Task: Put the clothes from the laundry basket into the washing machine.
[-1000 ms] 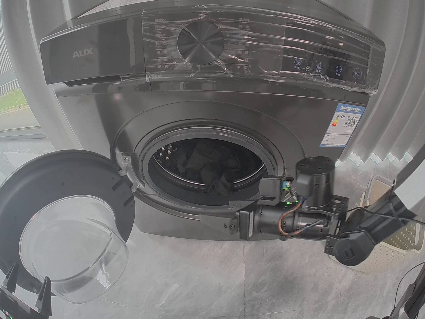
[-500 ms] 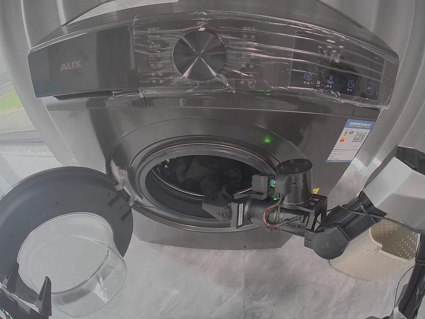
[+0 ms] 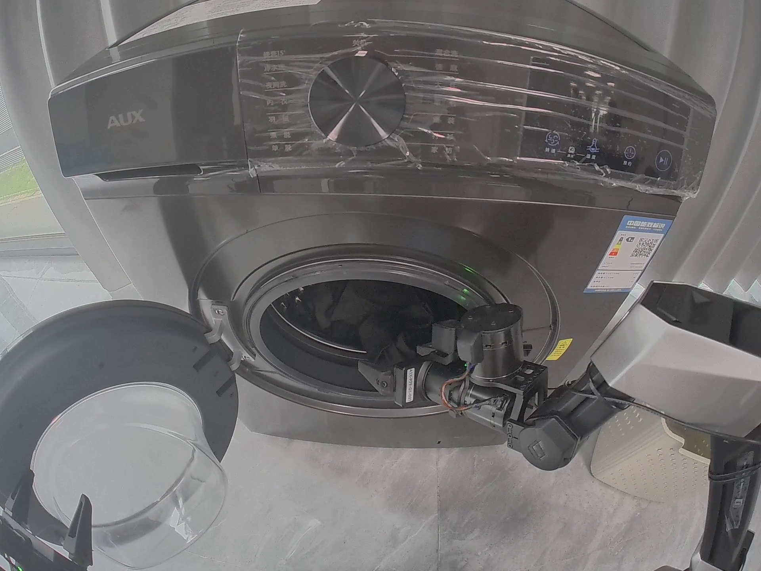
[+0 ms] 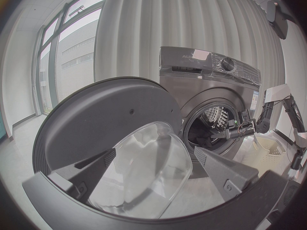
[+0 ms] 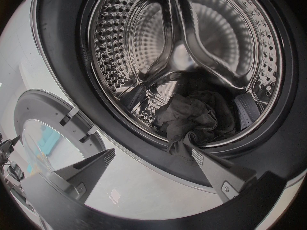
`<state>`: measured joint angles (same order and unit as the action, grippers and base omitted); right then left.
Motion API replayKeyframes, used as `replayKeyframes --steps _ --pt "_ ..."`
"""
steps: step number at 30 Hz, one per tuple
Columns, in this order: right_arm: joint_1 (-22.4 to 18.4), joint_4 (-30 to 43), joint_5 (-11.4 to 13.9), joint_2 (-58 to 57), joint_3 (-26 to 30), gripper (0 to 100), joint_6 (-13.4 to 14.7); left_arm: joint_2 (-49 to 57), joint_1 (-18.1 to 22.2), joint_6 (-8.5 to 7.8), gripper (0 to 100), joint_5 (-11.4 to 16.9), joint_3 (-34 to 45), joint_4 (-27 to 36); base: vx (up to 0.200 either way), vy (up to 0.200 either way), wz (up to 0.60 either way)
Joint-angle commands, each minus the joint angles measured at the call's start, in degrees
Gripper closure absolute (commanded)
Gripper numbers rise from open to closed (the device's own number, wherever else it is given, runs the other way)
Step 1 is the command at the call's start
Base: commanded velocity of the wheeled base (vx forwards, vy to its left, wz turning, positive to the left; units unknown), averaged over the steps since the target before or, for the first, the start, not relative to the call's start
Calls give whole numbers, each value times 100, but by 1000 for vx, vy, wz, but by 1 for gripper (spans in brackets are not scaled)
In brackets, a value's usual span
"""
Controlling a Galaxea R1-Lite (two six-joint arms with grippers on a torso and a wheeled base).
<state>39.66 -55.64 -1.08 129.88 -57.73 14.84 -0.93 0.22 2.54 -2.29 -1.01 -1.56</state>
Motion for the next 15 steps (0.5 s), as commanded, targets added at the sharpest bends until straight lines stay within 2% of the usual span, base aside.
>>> replayKeyframes --steps 1,4,12,15 --pt "69 -8 -32 284 -133 0 2 57 4 1 0 -8 92 -2 0 0 0" --pt "86 -17 -50 415 -238 0 19 66 4 1 0 1 92 -2 0 0 0" --pt "95 -167 -568 943 -845 0 19 57 4 1 0 -8 92 -2 0 0 0" --pt "86 -175 -603 1057 -959 0 19 57 4 1 0 -8 92 -2 0 0 0"
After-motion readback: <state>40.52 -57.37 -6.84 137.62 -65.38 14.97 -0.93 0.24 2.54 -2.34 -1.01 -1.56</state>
